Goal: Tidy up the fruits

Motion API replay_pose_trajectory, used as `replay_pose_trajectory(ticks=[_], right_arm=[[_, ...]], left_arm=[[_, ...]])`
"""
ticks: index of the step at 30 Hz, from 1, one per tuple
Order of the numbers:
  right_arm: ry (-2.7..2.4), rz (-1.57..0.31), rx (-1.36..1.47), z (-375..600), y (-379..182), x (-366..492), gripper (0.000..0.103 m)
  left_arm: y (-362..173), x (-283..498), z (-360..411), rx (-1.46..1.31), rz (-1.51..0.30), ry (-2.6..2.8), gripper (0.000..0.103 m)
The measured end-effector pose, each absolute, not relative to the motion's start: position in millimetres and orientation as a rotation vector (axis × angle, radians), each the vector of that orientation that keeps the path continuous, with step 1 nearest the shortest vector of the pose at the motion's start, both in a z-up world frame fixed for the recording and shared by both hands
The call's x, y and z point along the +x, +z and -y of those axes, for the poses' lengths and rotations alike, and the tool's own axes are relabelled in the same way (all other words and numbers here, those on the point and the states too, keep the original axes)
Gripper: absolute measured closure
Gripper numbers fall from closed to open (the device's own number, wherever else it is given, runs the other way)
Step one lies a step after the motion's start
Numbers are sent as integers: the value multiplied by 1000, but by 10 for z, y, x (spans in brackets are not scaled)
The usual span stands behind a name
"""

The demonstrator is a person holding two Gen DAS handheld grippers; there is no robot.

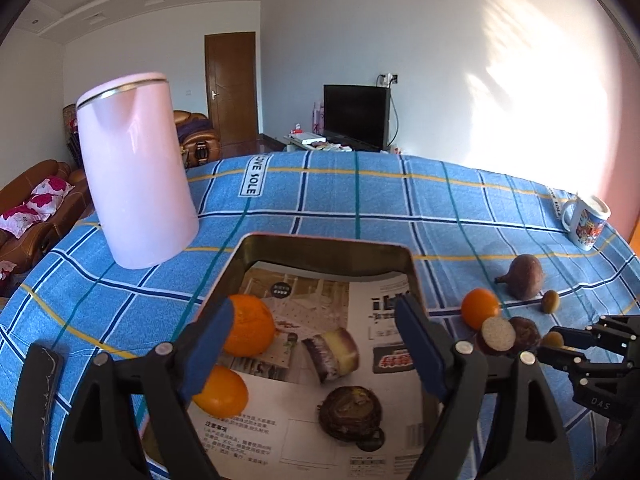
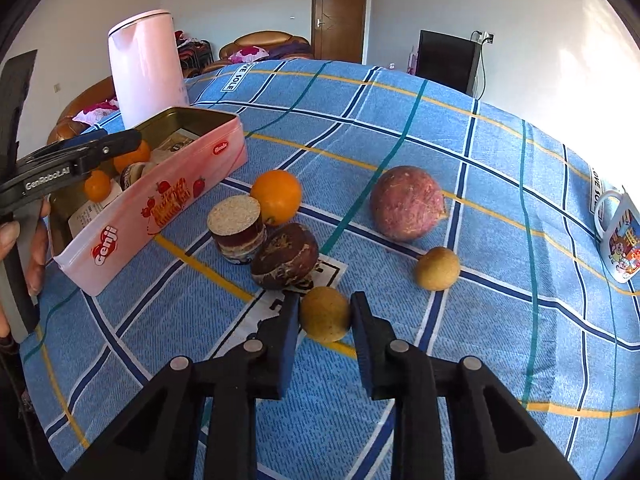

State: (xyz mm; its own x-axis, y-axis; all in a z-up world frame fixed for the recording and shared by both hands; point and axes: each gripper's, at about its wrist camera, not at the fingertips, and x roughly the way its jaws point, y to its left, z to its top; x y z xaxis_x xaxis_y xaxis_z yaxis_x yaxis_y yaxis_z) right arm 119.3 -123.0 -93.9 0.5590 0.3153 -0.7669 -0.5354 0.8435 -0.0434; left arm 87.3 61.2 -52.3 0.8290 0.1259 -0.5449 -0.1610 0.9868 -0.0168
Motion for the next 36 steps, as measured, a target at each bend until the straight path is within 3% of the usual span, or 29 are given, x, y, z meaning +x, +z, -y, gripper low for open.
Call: replay_pose_trajectory(ticks=[6, 13, 19, 23, 26, 29, 36], right_arm=[[473, -806, -266, 1352, -889, 1173, 76], [486, -777, -229, 1437, -828, 1135, 76], [498, -773, -217, 1438, -818, 1134, 75], [496, -766, -220, 1431, -828, 1134, 75], [495, -762, -216, 1444, -821, 1127, 75], [491, -757, -210, 1459, -810, 1120, 75], [501, -700, -188, 1511, -734, 1039, 75]], left_arm=[[-398, 907, 183, 75, -555, 10, 18], [-670, 1258, 518, 113, -701, -53, 21], [-865, 1376, 543, 112, -785, -61, 50], [-877, 1369, 558, 107, -789, -75, 55], [-874, 1362, 542, 97, -790, -72, 52], [-874, 1352, 549, 84, -794, -109, 67], [-803, 1256, 519, 54, -743, -132, 67]])
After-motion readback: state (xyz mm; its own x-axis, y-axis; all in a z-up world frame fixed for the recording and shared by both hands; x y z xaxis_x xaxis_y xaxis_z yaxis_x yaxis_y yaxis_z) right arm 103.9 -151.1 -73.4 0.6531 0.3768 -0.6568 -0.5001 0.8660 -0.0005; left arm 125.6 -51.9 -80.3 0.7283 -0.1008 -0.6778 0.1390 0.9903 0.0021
